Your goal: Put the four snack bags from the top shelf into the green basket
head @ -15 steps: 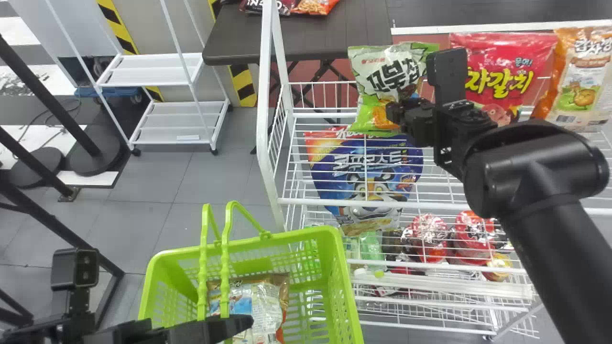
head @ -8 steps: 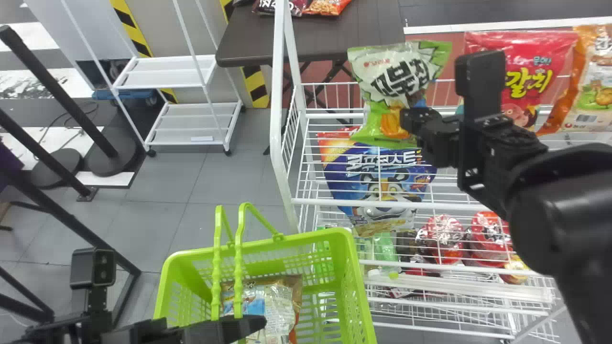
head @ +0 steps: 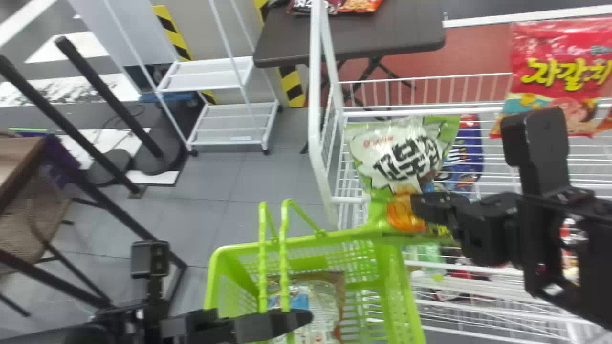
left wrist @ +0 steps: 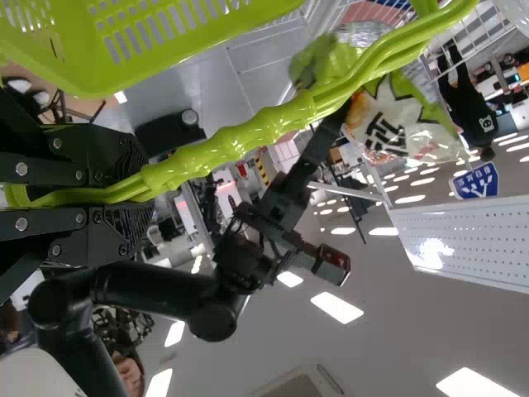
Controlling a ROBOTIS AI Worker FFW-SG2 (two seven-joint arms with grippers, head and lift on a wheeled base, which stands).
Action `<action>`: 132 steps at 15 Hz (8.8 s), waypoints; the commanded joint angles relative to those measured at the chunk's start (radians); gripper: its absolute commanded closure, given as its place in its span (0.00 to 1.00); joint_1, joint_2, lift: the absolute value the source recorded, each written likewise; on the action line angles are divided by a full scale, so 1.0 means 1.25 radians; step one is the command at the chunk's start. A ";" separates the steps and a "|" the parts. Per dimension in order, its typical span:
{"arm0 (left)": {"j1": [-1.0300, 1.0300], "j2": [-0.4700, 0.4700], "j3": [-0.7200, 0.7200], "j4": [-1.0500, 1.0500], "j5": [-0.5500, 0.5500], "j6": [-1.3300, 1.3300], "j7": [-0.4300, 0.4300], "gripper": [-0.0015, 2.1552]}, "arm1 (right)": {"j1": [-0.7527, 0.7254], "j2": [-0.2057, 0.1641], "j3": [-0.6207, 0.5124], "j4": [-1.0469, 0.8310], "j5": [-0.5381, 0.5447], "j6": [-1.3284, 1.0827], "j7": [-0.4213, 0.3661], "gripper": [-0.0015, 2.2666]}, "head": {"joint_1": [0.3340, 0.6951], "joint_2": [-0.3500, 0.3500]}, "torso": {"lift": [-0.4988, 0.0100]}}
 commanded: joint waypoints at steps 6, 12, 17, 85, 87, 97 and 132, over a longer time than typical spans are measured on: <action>-0.005 -0.001 -0.001 0.006 0.000 0.000 -0.008 1.00 | 0.013 -0.001 0.073 -0.009 -0.171 0.101 -0.007 0.99 | 1.00 1.00 | 0.98; -0.012 0.001 -0.001 0.015 0.000 0.000 -0.008 1.00 | -0.039 0.002 0.094 0.042 -0.188 0.233 -0.045 0.71 | 1.00 1.00 | 0.98; -0.020 0.003 -0.010 0.017 0.000 0.000 -0.008 1.00 | -0.058 -0.001 0.081 0.047 -0.187 0.233 -0.038 0.03 | 1.00 1.00 | 0.98; -0.048 -0.008 -0.078 -0.012 0.054 0.010 -0.008 1.00 | -0.306 0.077 0.362 0.293 -0.139 0.233 -0.070 0.99 | 1.00 1.00 | 0.98; -0.047 -0.007 -0.078 -0.012 0.054 0.010 -0.008 1.00 | -0.297 0.077 0.353 0.288 -0.129 0.233 -0.071 0.73 | 1.00 1.00 | 0.98; -0.039 -0.004 -0.037 -0.001 0.055 0.005 -0.008 1.00 | -0.223 0.049 0.097 0.054 -0.134 0.233 -0.029 0.02 | 1.00 1.00 | 0.98; -0.048 0.015 -0.014 0.108 0.059 -0.039 -0.008 1.00 | -0.576 -0.095 -0.285 0.898 0.326 -0.385 -0.022 0.13 | 1.00 0.16 | 0.98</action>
